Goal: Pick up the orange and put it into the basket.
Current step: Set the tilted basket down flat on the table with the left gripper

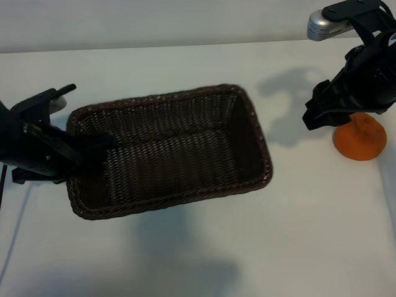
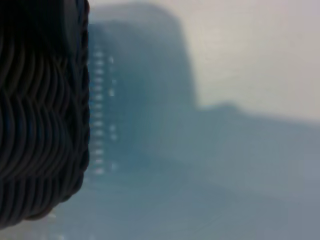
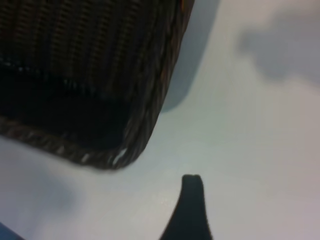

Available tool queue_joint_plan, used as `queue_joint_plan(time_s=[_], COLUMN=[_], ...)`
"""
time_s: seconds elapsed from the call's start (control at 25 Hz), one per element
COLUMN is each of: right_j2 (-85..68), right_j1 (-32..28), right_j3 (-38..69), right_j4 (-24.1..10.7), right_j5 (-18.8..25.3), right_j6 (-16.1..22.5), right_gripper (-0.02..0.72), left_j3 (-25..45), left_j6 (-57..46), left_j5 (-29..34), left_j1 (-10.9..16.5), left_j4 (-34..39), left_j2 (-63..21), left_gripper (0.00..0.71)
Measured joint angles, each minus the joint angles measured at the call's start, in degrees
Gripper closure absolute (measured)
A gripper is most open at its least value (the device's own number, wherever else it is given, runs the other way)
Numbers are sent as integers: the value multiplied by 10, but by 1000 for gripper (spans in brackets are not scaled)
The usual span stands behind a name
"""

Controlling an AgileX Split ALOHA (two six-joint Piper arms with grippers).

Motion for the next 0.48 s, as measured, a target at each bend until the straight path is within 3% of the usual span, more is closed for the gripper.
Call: queue_joint_plan(time_s=[0.24,0.48], right_j2=[0,0], right_j1=[0,0], right_j3=[0,0], right_j4=[-1,-1], right_j5=[0,0], right_j6=[0,0], right_gripper=[108,108], left_j3=[0,-12], left_j6=[134,183], left_j5=[31,39], left_j1=[39,54], left_j4=[-110,-124], left_j2=[-16,-13], left_gripper=[559,560])
